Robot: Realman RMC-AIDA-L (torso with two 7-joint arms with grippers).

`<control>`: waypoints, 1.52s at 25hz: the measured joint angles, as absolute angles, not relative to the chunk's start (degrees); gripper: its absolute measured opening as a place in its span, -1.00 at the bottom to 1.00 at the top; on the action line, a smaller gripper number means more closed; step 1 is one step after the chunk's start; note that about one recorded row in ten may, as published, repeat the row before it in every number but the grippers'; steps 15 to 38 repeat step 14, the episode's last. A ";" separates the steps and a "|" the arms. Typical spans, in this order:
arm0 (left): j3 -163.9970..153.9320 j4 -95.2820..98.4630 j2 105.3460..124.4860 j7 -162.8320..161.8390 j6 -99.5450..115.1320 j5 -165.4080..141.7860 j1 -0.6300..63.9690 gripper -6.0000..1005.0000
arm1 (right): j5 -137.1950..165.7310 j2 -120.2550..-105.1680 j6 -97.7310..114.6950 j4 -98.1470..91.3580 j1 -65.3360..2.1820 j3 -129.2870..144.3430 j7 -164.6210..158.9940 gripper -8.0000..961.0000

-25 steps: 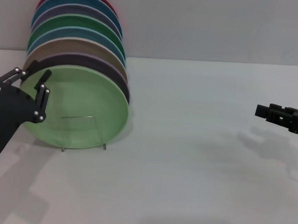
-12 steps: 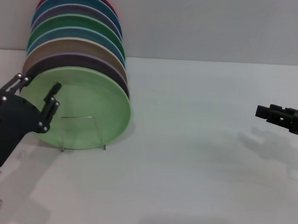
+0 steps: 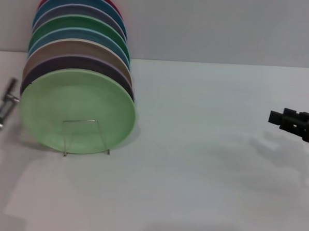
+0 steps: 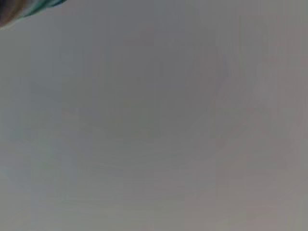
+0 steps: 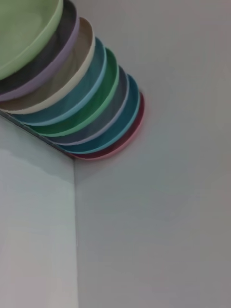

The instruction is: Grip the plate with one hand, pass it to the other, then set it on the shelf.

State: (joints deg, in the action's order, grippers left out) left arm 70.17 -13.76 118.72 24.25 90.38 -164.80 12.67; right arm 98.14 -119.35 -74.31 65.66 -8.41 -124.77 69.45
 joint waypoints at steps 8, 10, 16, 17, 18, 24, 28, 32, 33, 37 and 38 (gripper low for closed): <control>78.29 -10.27 118.66 -2.33 89.65 -158.12 12.11 0.62 | 65.98 -119.85 -74.00 41.07 -5.75 -123.72 121.11 0.17; 78.83 -9.30 118.76 -2.47 89.09 -157.67 12.28 0.62 | 56.49 -119.86 -77.61 31.57 -6.28 -121.79 138.25 0.17; 78.81 -8.92 118.82 -2.67 88.11 -157.60 12.05 0.62 | 42.62 -119.89 -83.34 19.59 -8.16 -117.64 165.11 0.17; 78.81 -8.92 118.82 -2.67 88.11 -157.60 12.05 0.62 | 42.62 -119.89 -83.34 19.59 -8.16 -117.64 165.11 0.17; 78.81 -8.92 118.82 -2.67 88.11 -157.60 12.05 0.62 | 42.62 -119.89 -83.34 19.59 -8.16 -117.64 165.11 0.17; 78.81 -8.92 118.82 -2.67 88.11 -157.60 12.05 0.62 | 42.62 -119.89 -83.34 19.59 -8.16 -117.64 165.11 0.17; 78.81 -8.92 118.82 -2.67 88.11 -157.60 12.05 0.62 | 42.62 -119.89 -83.34 19.59 -8.16 -117.64 165.11 0.17; 78.81 -8.92 118.82 -2.67 88.11 -157.60 12.05 0.62 | 42.62 -119.89 -83.34 19.59 -8.16 -117.64 165.11 0.17; 78.81 -8.92 118.82 -2.67 88.11 -157.60 12.05 0.62 | 42.62 -119.89 -83.34 19.59 -8.16 -117.64 165.11 0.17; 78.81 -8.92 118.82 -2.67 88.11 -157.60 12.05 0.62 | 42.62 -119.89 -83.34 19.59 -8.16 -117.64 165.11 0.17; 78.81 -8.92 118.82 -2.67 88.11 -157.60 12.05 0.62 | 42.62 -119.89 -83.34 19.59 -8.16 -117.64 165.11 0.17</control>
